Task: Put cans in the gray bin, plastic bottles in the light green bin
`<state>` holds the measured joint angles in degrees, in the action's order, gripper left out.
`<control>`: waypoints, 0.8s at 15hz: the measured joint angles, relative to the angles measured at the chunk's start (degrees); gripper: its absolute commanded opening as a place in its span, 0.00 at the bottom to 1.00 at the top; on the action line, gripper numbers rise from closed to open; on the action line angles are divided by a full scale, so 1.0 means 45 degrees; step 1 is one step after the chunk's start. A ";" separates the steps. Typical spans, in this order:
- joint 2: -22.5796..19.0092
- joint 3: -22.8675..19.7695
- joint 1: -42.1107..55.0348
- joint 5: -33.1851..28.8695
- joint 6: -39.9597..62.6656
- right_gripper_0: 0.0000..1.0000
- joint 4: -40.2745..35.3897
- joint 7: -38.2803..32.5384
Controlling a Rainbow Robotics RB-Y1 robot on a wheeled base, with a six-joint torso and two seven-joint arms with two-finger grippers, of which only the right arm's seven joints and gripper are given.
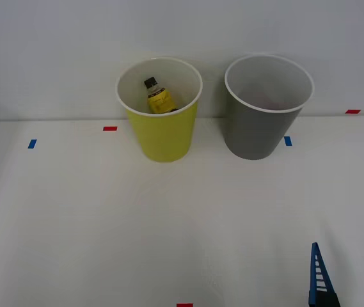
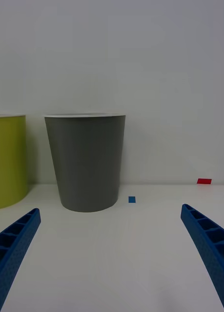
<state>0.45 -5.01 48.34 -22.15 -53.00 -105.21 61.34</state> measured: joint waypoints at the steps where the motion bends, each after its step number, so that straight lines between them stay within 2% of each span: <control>1: 0.0000 0.0000 0.0000 0.0000 0.0000 1.00 0.0000 0.0000; 12: -0.0001 0.0000 0.0000 0.0000 0.0000 1.00 0.0000 0.0000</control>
<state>0.44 -5.01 48.34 -22.15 -53.00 -105.21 61.34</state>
